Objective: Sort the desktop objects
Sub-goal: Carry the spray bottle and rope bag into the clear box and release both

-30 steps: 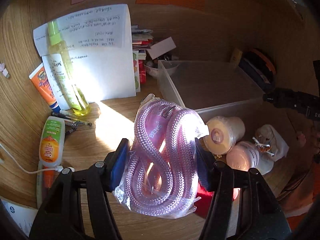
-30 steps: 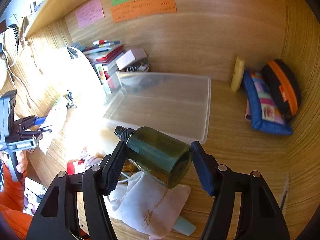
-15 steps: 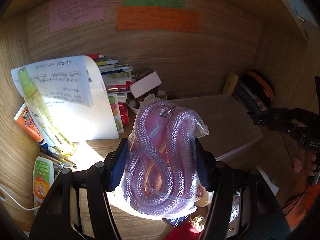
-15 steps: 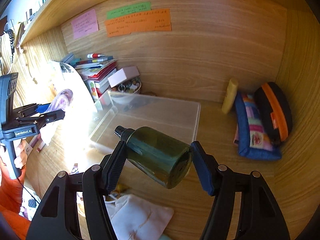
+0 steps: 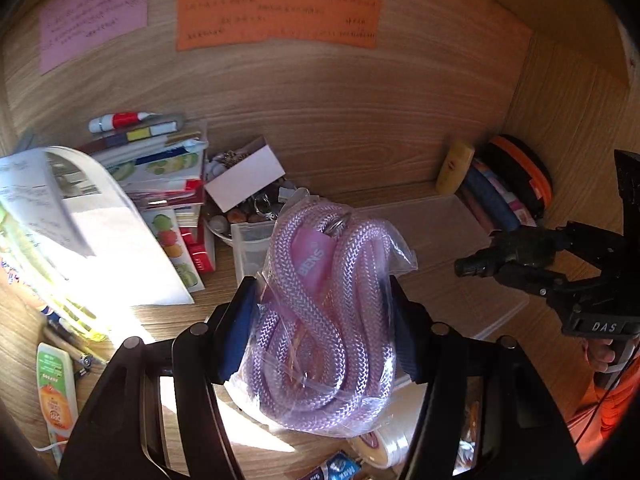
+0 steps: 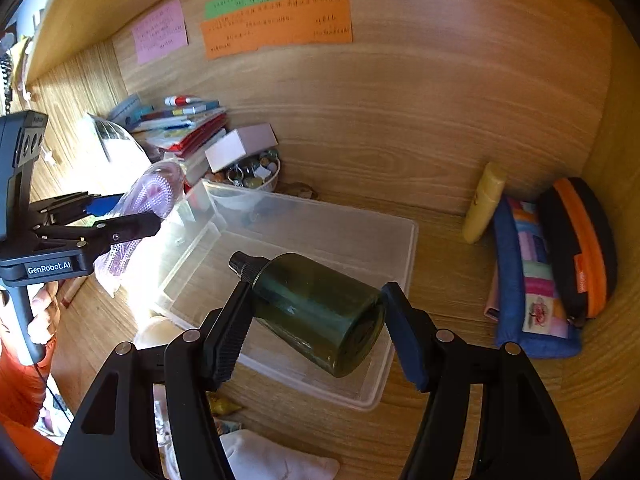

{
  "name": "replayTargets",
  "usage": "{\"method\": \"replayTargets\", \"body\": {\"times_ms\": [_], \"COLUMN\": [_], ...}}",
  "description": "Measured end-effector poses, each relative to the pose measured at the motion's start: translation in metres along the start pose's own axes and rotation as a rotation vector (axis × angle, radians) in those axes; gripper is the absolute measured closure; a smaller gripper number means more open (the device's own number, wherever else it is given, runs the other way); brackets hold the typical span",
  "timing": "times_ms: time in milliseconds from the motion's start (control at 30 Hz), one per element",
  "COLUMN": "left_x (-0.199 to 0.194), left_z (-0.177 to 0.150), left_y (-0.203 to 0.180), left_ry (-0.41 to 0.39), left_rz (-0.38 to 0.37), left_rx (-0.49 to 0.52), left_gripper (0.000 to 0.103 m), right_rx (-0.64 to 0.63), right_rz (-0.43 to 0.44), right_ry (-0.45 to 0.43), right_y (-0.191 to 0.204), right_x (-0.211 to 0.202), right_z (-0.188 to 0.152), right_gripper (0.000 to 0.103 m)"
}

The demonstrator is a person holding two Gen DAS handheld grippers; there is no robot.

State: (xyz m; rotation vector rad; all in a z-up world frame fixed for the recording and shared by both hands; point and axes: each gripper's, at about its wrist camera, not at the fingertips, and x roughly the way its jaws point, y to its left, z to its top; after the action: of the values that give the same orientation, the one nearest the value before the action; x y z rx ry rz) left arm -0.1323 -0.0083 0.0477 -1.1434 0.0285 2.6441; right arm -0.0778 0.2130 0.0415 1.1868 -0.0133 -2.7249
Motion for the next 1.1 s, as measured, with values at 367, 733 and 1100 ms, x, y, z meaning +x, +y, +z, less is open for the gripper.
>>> {"method": "replayTargets", "body": {"times_ms": [367, 733, 1100], "left_x": [0.048, 0.062, 0.057], "left_z": [0.002, -0.005, -0.006], "left_y": [-0.003, -0.004, -0.003], "left_ry": [0.072, 0.092, 0.078], "left_rz": [0.026, 0.048, 0.042], "left_rx": [0.005, 0.052, 0.053], "left_gripper": [0.042, 0.054, 0.052], "right_rx": [-0.049, -0.133, -0.174], "right_rz": [-0.027, -0.062, -0.084], "right_ry": [0.110, 0.188, 0.229], "right_y": [-0.003, 0.006, 0.018], "right_x": [0.048, 0.077, 0.090], "right_z": [0.003, 0.005, 0.003], "right_gripper": [0.041, 0.041, 0.041]}}
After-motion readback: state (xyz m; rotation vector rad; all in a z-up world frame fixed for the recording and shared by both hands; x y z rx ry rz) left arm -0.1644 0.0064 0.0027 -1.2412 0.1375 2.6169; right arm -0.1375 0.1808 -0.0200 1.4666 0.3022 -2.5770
